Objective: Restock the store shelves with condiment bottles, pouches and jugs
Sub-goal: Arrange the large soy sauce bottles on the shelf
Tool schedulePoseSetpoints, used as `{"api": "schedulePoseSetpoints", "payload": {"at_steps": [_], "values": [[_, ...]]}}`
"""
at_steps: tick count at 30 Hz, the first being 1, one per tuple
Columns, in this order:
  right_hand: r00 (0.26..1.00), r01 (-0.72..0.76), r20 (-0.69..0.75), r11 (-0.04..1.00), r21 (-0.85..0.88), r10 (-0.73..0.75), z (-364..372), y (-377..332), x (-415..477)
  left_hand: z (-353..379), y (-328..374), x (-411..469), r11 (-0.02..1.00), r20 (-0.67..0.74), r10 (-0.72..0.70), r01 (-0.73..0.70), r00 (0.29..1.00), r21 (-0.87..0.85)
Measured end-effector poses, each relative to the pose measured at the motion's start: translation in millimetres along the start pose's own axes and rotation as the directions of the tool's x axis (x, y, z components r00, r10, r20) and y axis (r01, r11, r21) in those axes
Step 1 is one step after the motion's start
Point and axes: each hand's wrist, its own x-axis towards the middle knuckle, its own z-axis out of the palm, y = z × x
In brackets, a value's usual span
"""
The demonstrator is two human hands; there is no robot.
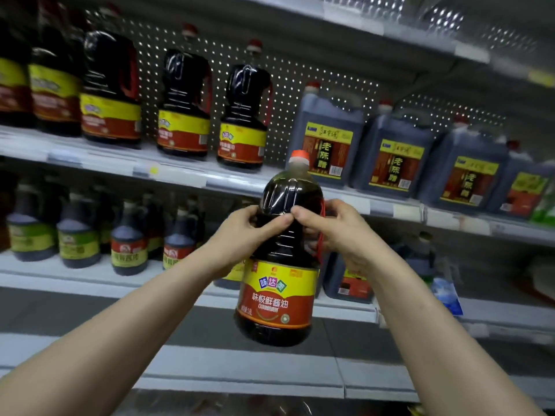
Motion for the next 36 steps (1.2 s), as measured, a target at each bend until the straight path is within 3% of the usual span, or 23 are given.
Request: {"api": "schedulePoseSetpoints", "payload": {"at_steps": [8, 20, 36], "values": [[0.983, 0.181, -0.006, 0.977, -0.116, -0.183, 44, -70, 58, -77, 49, 54, 0.987, -0.011, 0.157, -0.157, 0.987, 0.044], [0.928, 0.350, -0.135, 0.937, 0.007, -0.346, 86, -148, 128, -146, 119, 121, 0.938, 0.030, 0.331, -0.333, 0.943, 0.096], [0.930, 0.360, -0.069, 0.932, -0.041, -0.362, 82, -153, 190, -164, 112, 176, 0.924, 0.002, 0.356, -0.352, 0.935, 0.149]]}}
